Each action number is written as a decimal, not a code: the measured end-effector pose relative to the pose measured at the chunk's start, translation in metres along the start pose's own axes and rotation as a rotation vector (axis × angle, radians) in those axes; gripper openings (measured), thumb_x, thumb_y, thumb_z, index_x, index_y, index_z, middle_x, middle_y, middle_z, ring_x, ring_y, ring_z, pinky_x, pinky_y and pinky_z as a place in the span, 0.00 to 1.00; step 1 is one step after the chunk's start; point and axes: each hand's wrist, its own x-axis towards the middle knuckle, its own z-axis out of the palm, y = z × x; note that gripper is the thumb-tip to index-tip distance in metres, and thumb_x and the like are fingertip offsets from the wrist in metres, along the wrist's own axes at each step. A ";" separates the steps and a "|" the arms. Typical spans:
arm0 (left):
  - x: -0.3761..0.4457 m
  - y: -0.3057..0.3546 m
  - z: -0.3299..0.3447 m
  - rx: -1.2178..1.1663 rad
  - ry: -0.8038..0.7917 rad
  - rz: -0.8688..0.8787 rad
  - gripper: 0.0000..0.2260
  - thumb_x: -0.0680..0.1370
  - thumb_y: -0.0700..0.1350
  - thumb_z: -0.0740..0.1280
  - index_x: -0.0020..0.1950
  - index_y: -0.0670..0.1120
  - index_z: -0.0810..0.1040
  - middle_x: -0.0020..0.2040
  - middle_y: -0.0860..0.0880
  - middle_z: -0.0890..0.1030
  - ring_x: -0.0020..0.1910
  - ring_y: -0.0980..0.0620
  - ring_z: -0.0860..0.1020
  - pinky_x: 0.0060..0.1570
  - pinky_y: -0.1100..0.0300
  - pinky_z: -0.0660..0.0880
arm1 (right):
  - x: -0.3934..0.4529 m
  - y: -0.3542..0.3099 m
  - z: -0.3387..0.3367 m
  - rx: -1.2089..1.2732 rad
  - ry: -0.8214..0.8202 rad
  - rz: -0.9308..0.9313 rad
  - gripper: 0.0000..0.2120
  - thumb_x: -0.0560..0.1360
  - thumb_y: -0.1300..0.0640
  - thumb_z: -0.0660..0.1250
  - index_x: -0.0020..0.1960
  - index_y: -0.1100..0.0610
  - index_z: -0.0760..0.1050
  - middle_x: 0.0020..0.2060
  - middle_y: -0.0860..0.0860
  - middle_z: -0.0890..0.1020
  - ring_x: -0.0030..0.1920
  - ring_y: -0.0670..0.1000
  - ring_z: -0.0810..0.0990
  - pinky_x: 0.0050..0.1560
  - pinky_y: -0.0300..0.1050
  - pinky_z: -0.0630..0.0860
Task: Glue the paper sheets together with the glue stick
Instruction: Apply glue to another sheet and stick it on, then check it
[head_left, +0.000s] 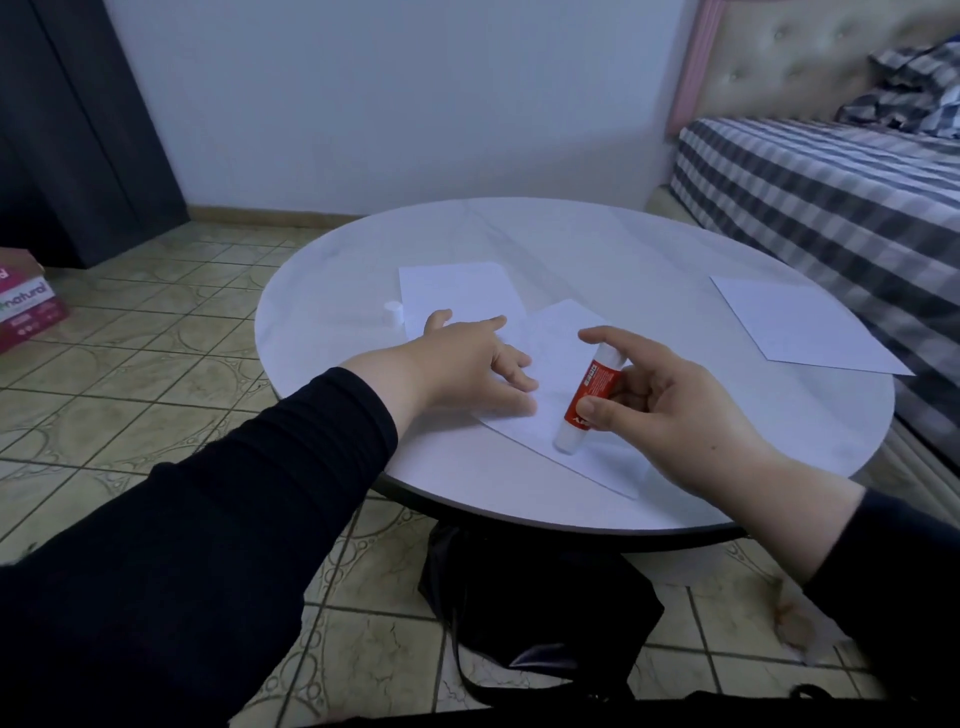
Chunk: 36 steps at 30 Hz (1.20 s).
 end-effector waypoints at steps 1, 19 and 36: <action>0.000 0.003 0.000 0.046 0.002 0.003 0.16 0.70 0.65 0.69 0.56 0.64 0.81 0.69 0.66 0.71 0.77 0.62 0.49 0.72 0.45 0.35 | -0.001 0.000 0.000 -0.032 -0.012 -0.009 0.26 0.72 0.63 0.73 0.62 0.39 0.73 0.37 0.49 0.83 0.45 0.54 0.83 0.57 0.58 0.77; -0.001 0.023 -0.003 0.263 -0.039 -0.059 0.27 0.68 0.71 0.66 0.61 0.60 0.79 0.70 0.64 0.70 0.78 0.58 0.48 0.69 0.37 0.30 | -0.017 -0.001 -0.031 0.058 -0.021 0.070 0.26 0.71 0.67 0.72 0.63 0.46 0.75 0.42 0.60 0.84 0.45 0.60 0.84 0.58 0.59 0.78; 0.001 0.033 -0.002 0.301 -0.033 -0.082 0.28 0.65 0.73 0.66 0.55 0.57 0.81 0.66 0.62 0.75 0.78 0.57 0.49 0.67 0.34 0.29 | -0.025 0.002 -0.041 -0.020 -0.050 0.048 0.26 0.72 0.66 0.73 0.62 0.42 0.75 0.42 0.59 0.84 0.46 0.59 0.84 0.58 0.57 0.78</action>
